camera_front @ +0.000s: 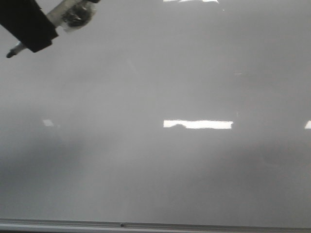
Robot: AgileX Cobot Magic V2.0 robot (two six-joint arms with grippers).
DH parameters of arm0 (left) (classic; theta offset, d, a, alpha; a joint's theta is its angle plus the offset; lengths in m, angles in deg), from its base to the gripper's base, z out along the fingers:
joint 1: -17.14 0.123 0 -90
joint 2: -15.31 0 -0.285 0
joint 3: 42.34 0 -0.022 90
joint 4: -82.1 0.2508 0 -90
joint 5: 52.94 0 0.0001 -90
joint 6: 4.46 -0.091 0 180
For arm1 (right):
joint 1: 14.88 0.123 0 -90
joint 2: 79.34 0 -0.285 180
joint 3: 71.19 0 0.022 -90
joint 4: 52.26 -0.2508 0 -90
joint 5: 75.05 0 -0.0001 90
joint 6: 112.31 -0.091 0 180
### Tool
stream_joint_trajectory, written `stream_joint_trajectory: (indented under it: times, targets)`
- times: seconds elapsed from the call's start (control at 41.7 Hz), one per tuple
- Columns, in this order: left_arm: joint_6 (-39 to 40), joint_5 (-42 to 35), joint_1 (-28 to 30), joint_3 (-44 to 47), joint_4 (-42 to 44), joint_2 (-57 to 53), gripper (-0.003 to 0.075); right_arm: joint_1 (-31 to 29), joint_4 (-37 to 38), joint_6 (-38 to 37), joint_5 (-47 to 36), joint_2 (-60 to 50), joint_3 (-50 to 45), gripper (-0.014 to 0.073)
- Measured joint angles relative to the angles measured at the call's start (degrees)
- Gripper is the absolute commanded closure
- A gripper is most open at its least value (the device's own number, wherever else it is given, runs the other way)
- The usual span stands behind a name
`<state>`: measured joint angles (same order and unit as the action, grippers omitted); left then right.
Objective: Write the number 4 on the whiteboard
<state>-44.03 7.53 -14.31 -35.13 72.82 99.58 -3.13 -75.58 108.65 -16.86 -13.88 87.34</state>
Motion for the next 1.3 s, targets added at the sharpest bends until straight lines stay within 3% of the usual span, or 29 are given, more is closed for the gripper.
stream_joint_trajectory:
  times: [0.312, 0.6, 1.296]
  targets:
    - [-1.69, -1.64, -12.12, 0.0, 1.74, 4.55, 0.0741, 13.24, -0.52, 9.57, 1.01, 3.51, 5.29, -0.0039]
    - [-1.77, -2.83, -15.3, 0.0, 2.77, 4.95, 0.0741, 23.44, -0.62, 11.88, -1.12, 11.04, 9.67, -0.0039]
    - [-1.77, -4.05, -15.39, 0.0, 3.5, 4.95, 0.0741, 25.29, -0.75, 12.44, -4.21, 18.51, 13.43, -0.0039]
